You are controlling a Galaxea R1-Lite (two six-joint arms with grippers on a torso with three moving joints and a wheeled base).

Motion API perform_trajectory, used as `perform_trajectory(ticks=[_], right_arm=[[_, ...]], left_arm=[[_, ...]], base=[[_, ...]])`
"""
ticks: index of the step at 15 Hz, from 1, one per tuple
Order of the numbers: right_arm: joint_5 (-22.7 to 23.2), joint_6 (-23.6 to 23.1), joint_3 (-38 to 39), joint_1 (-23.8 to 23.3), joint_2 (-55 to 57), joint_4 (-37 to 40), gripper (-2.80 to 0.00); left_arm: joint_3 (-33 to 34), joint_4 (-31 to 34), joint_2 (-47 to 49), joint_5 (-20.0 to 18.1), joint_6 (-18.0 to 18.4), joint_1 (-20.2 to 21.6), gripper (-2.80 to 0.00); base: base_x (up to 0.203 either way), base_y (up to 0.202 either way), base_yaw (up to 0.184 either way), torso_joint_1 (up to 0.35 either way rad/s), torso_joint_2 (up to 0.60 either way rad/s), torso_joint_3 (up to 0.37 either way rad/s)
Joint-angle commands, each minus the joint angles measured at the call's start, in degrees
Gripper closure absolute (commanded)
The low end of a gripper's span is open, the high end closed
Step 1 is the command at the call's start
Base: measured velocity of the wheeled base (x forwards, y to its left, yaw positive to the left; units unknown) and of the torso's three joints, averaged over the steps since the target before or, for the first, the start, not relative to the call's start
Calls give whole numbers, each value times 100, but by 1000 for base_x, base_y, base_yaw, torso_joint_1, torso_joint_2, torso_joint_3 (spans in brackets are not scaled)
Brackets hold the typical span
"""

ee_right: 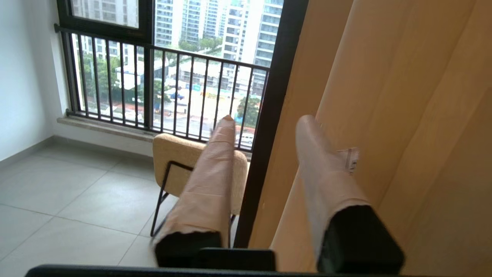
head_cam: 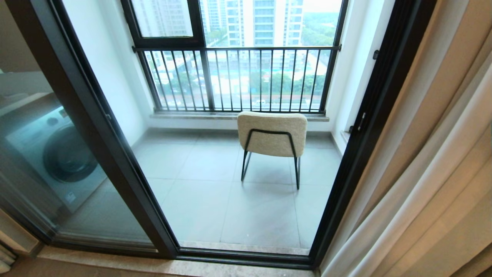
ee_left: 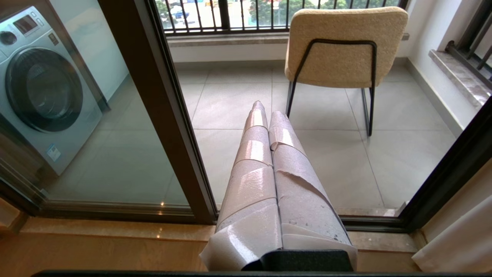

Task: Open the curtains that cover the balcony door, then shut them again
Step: Close the inner curtains on both sides

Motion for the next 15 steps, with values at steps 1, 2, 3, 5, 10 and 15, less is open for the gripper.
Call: perform_trajectory(ticks=[1, 2, 3, 5, 10, 15], right_arm=[[-3, -3, -172, -6, 85, -8, -280], [-6, 3, -207, -10, 130, -11, -280], [-11, 3, -249, -24, 185, -16, -280], [-20, 3, -409, -98, 382, -16, -280], [-16, 3, -899, -754, 834, 397, -280], [14, 11, -1825, -1119, 1469, 815, -280]], left_arm=[[0, 2, 1, -4, 3, -1, 0], [0, 2, 1, 5, 3, -3, 0], [0, 2, 1, -1, 3, 3, 0], [0, 2, 1, 3, 3, 6, 0], [0, 2, 1, 5, 3, -3, 0], [0, 2, 1, 1, 3, 1, 0]], base=[[0, 0, 0, 0, 0, 0], [0, 0, 0, 0, 0, 0], [0, 0, 0, 0, 0, 0], [0, 0, 0, 0, 0, 0], [0, 0, 0, 0, 0, 0], [0, 0, 0, 0, 0, 0]])
